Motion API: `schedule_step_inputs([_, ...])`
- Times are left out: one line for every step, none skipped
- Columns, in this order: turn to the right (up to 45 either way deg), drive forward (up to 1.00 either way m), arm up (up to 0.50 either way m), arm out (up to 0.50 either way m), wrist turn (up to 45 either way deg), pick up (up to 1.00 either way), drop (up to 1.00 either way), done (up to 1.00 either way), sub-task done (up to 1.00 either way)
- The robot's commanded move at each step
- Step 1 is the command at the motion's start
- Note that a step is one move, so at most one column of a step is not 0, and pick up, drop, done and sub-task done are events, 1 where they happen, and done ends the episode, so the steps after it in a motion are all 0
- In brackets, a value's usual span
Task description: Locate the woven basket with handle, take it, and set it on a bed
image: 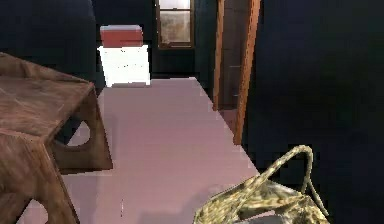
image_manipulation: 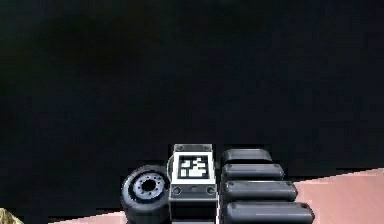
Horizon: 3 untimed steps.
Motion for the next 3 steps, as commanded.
schedule_step_inputs([0.0, 1.0, 0.0, 0.0, 0.0, 0.0, 0.0, 0.0, 0.0])
schedule_step_inputs([3.0, 0.0, 0.0, 0.0, 0.0, 0.0, 0.0, 0.0, 0.0])
schedule_step_inputs([0.0, 1.0, 0.0, 0.0, 0.0, 0.0, 0.0, 0.0, 0.0])
